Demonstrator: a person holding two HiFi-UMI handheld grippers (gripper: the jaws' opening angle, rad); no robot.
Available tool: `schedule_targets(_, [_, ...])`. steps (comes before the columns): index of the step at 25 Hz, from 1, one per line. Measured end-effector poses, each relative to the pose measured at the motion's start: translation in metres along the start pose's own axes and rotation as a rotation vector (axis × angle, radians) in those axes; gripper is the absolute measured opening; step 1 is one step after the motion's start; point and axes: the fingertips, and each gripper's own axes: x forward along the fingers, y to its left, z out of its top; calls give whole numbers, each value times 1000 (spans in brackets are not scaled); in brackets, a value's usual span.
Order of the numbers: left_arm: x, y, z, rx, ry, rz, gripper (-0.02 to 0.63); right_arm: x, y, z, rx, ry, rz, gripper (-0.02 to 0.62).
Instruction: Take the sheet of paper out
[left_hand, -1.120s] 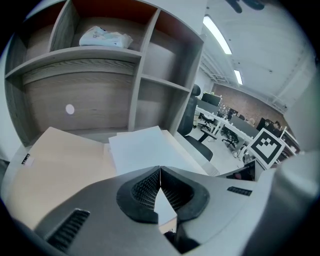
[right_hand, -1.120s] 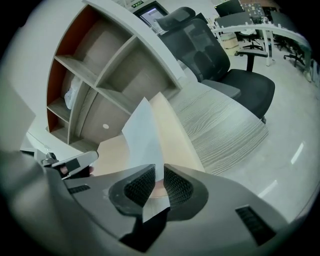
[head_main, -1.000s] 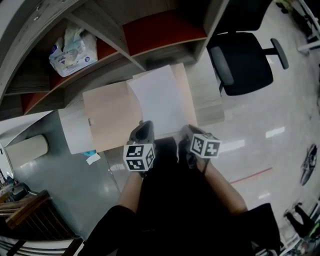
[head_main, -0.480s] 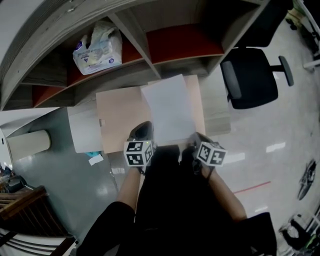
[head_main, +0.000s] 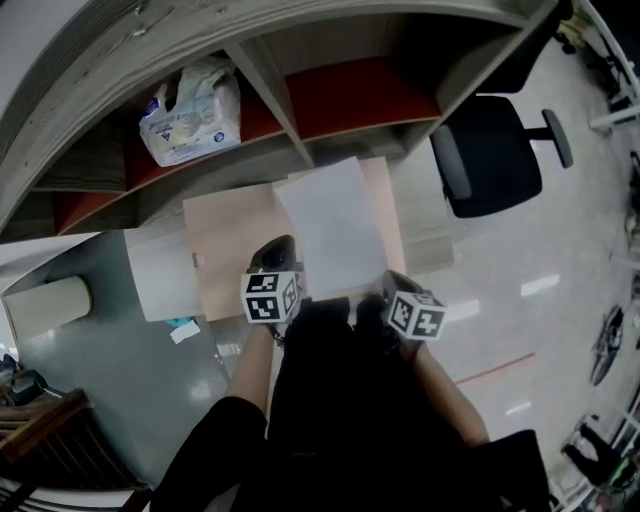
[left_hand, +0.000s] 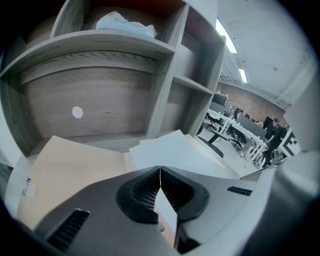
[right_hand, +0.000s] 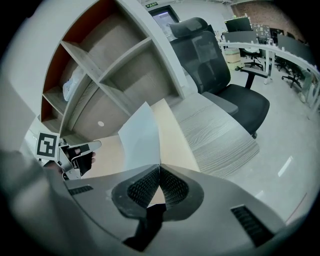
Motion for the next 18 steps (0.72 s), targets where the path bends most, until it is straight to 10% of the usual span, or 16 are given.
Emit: schedule_targets(18, [43, 40, 0, -1, 54, 0, 44, -7, 1, 14, 4, -13, -48, 18])
